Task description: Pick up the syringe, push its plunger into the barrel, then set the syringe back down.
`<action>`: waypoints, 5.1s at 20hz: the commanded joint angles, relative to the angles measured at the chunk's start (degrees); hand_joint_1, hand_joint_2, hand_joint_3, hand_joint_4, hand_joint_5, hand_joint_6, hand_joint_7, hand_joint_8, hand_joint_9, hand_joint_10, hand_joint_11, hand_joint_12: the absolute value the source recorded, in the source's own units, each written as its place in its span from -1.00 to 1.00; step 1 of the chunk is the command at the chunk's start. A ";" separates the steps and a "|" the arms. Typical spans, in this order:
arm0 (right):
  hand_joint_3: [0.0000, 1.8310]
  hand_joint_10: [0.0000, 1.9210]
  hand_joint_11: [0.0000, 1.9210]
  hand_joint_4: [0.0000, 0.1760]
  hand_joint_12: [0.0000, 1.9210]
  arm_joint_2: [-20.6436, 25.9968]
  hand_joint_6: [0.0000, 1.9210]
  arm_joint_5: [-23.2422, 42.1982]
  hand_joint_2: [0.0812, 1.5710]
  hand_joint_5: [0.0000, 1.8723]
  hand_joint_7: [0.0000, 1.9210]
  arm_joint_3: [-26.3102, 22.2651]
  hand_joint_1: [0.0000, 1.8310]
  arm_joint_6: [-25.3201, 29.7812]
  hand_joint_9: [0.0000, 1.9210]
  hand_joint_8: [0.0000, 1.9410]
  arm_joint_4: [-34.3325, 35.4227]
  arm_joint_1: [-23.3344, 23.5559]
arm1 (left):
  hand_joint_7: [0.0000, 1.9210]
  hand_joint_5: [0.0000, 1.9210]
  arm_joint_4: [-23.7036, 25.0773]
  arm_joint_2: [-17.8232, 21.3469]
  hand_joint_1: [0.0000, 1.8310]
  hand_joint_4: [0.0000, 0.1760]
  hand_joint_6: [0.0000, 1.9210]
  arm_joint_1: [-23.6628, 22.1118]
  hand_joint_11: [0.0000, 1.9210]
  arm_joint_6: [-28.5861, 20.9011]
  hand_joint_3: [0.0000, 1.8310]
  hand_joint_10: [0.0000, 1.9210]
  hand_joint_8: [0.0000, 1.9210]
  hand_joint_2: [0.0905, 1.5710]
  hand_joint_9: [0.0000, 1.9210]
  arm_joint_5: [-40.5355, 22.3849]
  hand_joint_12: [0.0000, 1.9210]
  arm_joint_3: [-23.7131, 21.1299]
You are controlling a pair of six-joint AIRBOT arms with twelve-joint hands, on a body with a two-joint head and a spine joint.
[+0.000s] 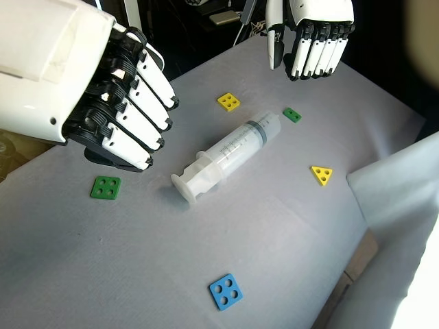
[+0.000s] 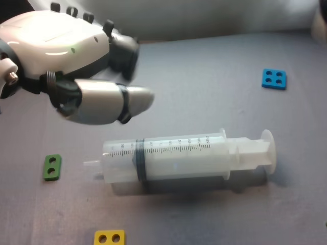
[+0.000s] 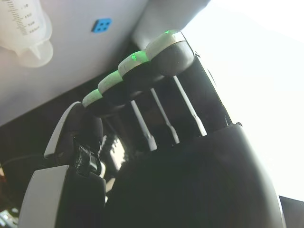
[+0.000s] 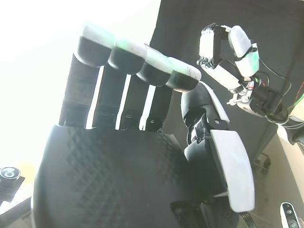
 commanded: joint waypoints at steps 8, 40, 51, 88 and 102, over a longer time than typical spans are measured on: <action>-1.00 -1.00 -1.00 -1.00 -0.76 0.16 -1.00 1.60 0.61 -0.84 -0.86 -0.06 -1.00 0.44 -0.91 -1.00 2.06 0.85 | -0.77 -0.74 0.73 0.37 -1.00 -1.00 -1.00 -1.15 -1.00 0.84 -1.00 -1.00 -1.00 0.65 -0.81 -1.52 -0.50 0.15; -1.00 -1.00 -1.00 -1.00 -0.74 0.19 -1.00 -4.03 0.61 -0.85 -0.87 -0.11 -1.00 0.72 -0.90 -1.00 2.08 0.48 | -0.84 -0.85 12.36 -22.97 -0.28 -1.00 -1.00 15.96 -1.00 -20.09 -1.00 -1.00 -1.00 0.37 -0.85 -27.68 -0.54 4.67; -1.00 -1.00 -1.00 -1.00 -0.75 0.19 -1.00 -4.01 0.60 -0.86 -0.89 -0.11 -1.00 0.72 -0.92 -1.00 2.08 0.48 | -0.98 -0.98 12.24 -28.89 0.02 -1.00 -1.00 19.74 -1.00 -20.09 -1.00 -1.00 -1.00 0.21 -0.97 -29.96 -0.62 7.27; -1.00 -1.00 -1.00 -1.00 -0.71 1.18 -1.00 -12.60 0.63 -0.81 -0.84 -1.65 -1.00 1.51 -0.88 -1.00 35.18 -1.03 | -0.01 -0.21 13.21 -37.85 0.46 -1.00 -0.01 24.06 -0.31 -21.11 -1.00 -0.03 -0.24 0.40 -0.04 -30.22 -0.20 14.91; -1.00 -1.00 -1.00 -1.00 -0.69 1.48 -1.00 -35.70 0.64 -0.79 -0.81 -1.93 -1.00 13.14 -0.86 -1.00 64.29 -0.79 | -0.09 -0.12 11.88 -35.82 0.50 -1.00 0.07 19.68 -0.13 -21.31 -1.00 0.25 0.19 0.42 -0.01 -30.18 -0.01 12.99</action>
